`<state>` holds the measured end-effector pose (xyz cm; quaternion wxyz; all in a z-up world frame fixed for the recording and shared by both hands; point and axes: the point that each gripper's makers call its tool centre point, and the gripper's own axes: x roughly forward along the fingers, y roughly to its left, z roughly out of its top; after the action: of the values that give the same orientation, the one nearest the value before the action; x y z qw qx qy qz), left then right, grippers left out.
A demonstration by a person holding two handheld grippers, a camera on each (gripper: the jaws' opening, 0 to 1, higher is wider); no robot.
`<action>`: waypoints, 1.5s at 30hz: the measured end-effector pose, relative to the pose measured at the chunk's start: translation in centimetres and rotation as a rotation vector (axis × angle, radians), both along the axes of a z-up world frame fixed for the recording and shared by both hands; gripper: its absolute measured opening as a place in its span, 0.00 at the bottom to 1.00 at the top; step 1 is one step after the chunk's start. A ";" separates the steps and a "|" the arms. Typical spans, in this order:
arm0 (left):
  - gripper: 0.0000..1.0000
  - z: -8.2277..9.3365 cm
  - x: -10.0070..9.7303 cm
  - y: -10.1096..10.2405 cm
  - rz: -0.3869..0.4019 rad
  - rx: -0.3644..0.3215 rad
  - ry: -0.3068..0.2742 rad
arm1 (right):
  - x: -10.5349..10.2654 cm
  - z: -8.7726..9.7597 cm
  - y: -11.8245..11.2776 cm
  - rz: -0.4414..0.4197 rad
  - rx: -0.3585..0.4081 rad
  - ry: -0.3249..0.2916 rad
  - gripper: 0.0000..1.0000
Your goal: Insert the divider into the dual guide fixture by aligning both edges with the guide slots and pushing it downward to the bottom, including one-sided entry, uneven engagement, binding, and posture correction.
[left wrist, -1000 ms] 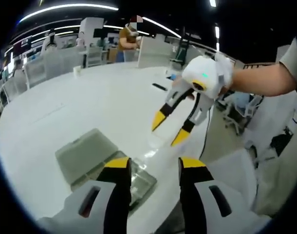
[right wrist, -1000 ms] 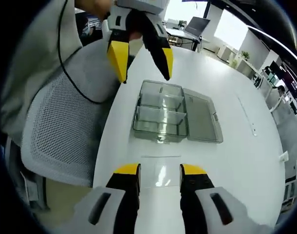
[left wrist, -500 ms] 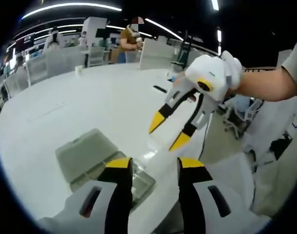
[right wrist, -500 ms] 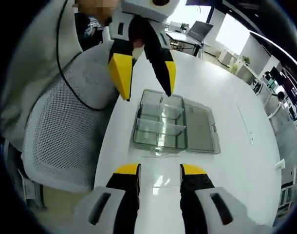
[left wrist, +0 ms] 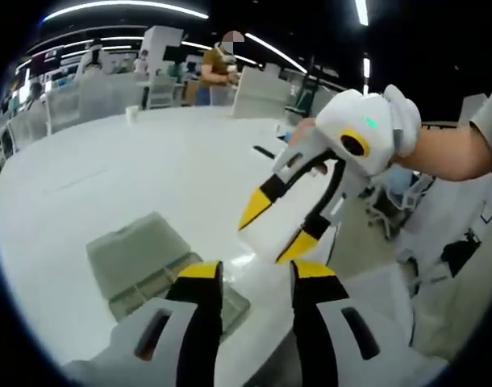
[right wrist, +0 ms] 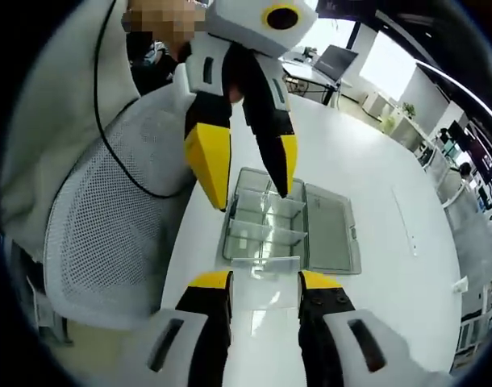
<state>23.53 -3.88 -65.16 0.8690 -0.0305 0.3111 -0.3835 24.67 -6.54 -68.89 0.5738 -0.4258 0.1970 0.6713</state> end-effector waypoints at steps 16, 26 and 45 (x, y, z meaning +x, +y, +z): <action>0.26 0.7 0.1 0.7 0.054 -0.074 0.040 | -1.2 1.5 2.7 0.036 0.035 -0.027 0.27; 0.21 0.7 -0.2 1.2 0.098 -0.131 0.093 | -1.8 2.0 3.5 0.046 0.047 -0.039 0.27; 0.08 0.8 -0.4 1.3 0.151 -0.218 0.172 | -2.0 2.4 4.2 0.049 0.056 -0.055 0.27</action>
<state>23.12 -2.55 -64.33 0.8572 -0.1808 0.3377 -0.3443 22.66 -2.37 -66.54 0.5742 -0.4324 0.1517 0.6784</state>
